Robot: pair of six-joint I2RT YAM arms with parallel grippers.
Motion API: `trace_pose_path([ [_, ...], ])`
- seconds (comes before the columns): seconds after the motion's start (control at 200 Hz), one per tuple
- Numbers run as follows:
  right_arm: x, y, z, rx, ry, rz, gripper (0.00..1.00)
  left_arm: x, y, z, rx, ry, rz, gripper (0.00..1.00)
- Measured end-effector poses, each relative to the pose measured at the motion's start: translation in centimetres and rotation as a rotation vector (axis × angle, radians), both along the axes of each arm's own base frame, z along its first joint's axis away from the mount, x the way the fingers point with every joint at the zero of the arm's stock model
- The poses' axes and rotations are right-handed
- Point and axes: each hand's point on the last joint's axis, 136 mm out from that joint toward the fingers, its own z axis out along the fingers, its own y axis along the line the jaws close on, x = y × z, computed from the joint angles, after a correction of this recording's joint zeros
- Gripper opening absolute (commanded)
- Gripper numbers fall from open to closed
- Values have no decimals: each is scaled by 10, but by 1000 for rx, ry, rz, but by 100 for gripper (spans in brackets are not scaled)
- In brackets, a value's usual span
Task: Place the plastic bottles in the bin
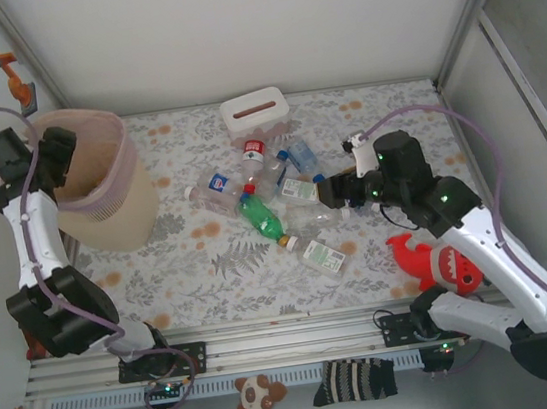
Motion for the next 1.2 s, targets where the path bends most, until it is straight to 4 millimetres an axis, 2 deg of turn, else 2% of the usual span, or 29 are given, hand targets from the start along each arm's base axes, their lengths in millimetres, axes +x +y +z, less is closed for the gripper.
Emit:
trace_pose_path([
  [0.115,4,-1,-6,-36,18,-5,74,-10,-10,28,28,-54,-43,71],
  [0.265,9,1,-16,-78,59,-2,70,-28,-27,49,39,-88,-110,67],
  [0.486,17,6,-58,-183,198,0,65,-54,-58,74,31,-167,-228,63],
  [0.646,15,20,-86,-274,275,38,62,-77,-90,72,22,-175,-317,63],
  [0.826,1,40,-113,-389,323,102,60,-97,-123,50,3,-143,-404,63],
  [0.986,-8,60,-135,-514,341,173,57,-107,-134,49,14,-163,-430,63],
  [1.197,-16,85,-167,-715,339,282,57,-117,-138,49,21,-181,-435,64],
])
